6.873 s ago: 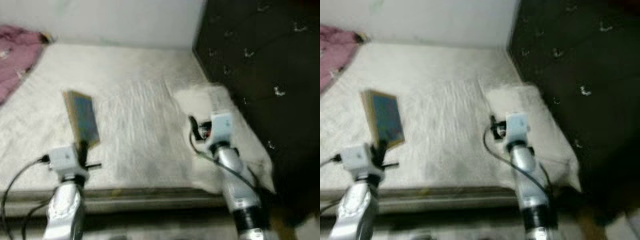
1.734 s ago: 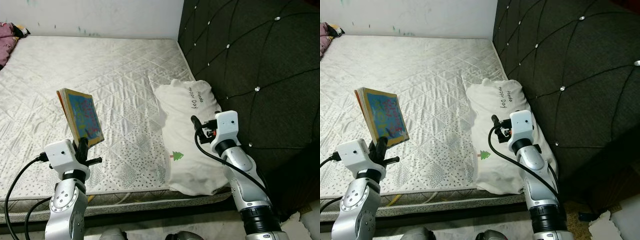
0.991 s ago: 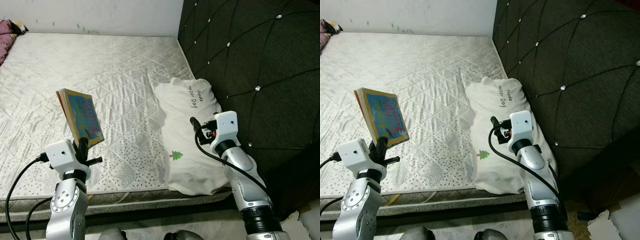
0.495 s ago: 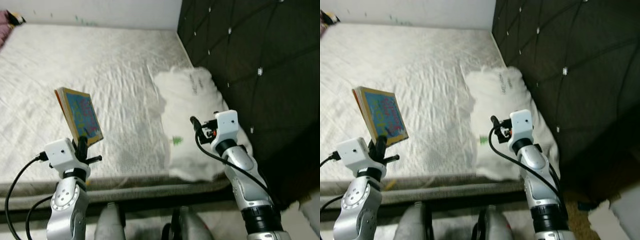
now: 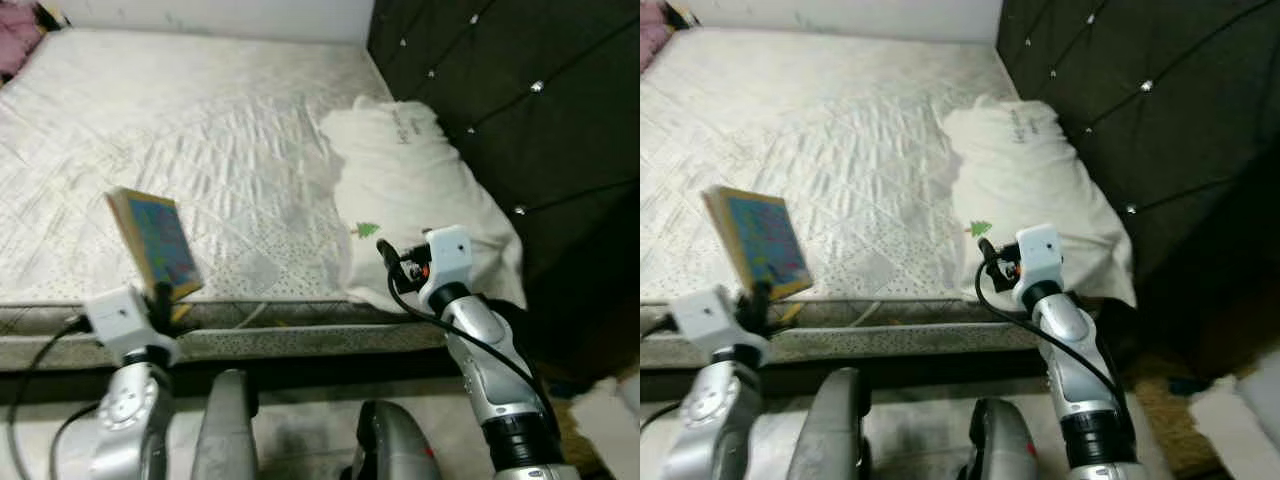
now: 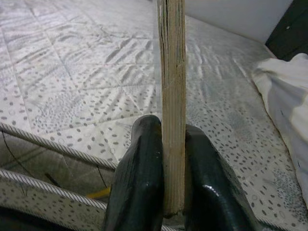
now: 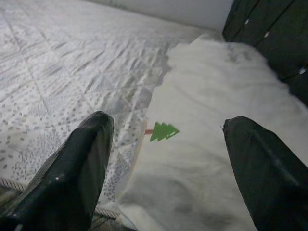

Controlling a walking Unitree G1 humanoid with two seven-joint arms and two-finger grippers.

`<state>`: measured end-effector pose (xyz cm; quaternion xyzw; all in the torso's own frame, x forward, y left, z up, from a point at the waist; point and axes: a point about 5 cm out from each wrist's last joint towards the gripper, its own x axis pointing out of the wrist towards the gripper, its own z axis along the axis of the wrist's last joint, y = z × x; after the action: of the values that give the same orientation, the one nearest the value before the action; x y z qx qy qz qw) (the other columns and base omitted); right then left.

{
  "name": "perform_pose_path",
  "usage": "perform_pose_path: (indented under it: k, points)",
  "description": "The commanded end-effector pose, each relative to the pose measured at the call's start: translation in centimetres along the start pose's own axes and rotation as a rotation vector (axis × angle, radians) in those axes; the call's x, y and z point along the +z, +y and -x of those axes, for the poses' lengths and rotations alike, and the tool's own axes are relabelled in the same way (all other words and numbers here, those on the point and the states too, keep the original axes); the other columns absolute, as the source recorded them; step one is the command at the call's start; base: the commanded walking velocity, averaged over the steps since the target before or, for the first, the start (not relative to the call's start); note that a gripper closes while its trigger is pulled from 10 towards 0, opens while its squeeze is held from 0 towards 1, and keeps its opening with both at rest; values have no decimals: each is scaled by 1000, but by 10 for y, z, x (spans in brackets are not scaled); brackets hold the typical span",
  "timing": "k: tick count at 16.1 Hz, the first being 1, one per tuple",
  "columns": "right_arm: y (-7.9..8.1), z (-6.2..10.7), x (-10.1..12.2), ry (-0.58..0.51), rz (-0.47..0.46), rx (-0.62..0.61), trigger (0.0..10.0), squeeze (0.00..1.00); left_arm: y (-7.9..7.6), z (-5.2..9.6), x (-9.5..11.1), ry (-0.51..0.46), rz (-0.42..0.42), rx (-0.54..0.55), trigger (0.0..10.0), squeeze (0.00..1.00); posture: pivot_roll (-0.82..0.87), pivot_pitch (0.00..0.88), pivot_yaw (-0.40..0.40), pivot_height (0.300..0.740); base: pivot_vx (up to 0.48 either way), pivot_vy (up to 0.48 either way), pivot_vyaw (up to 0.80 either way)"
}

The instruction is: Clean up the room

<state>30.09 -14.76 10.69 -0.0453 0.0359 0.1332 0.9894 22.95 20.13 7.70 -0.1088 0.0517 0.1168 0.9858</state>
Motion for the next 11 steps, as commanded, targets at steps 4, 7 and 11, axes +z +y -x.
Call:
perform_pose_path:
  k: [4,7,11]
  points:
    - [-2,-2,4,-7,3,6,10000,0,-12,-2,17,-90,10,-58,10000,0,61,53,-84,625,212,0,0]
    - [-2,-2,4,-7,2,3,10000,0,-14,-3,17,-89,10,-71,10000,0,55,56,-80,625,353,0,0]
    - [-3,-2,4,-6,0,-2,10000,0,-15,-4,17,-86,7,-81,10000,0,53,50,-75,625,366,0,0]
